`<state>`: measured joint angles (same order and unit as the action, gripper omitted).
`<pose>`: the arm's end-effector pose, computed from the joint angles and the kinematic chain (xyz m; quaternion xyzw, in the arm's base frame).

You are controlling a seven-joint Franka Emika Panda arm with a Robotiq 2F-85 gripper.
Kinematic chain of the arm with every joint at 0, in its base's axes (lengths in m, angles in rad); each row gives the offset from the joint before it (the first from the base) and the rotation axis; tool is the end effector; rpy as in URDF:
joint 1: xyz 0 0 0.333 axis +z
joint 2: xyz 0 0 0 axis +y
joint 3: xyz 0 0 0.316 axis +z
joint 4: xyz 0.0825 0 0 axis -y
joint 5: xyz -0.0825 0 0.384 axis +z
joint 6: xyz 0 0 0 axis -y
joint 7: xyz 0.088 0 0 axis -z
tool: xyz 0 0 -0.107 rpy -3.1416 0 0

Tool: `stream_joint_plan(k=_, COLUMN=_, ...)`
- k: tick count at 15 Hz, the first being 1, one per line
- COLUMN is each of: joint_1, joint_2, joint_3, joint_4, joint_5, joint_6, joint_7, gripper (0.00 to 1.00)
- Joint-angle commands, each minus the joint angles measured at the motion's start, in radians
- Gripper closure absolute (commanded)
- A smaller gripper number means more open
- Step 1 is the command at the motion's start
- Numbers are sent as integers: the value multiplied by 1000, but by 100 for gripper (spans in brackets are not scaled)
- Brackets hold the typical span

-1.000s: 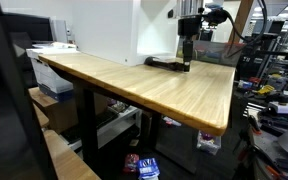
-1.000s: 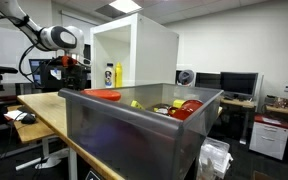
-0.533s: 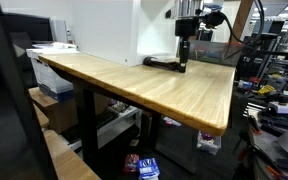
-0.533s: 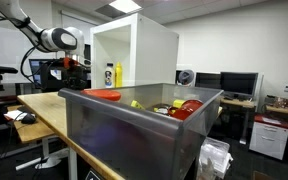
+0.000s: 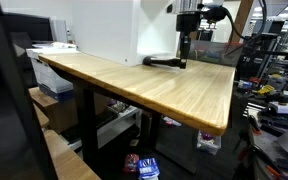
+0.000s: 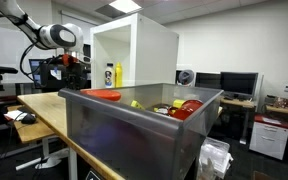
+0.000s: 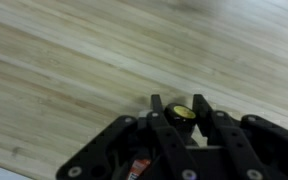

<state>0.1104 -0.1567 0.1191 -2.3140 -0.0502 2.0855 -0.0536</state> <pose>0.4658 0.1068 0.4007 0.9871 0.1529 -0.0337 0.0337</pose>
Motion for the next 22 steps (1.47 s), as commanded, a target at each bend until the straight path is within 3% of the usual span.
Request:
stream_joint_plan(k=1, joint_1=3, joint_2=-40, joint_3=-13, joint_4=47, joint_5=28, joint_6=-87, joint_7=-40, gripper=90)
stream_joint_plan(k=12, joint_1=-2, joint_2=-12, joint_3=-33, joint_4=266, joint_5=38, joint_6=-434, joint_7=-84, gripper=90)
stream_joint_plan(k=16, joint_1=-2, joint_2=-4, joint_3=-31, joint_4=269, joint_5=27, joint_6=-450, joint_7=-74, gripper=89)
stream_joint_plan(k=17, joint_1=-1, joint_2=-7, joint_3=-32, joint_4=262, joint_5=32, joint_6=-438, joint_7=-79, gripper=41)
stream_joint_plan(k=19, joint_1=-1, joint_2=-9, joint_3=-29, joint_4=236, joint_5=24, joint_6=-405, joint_7=-67, gripper=44)
stream_joint_plan(k=22, joint_1=-3, joint_2=11, joint_3=-30, joint_4=216, joint_5=26, joint_6=-389, joint_7=-67, gripper=32)
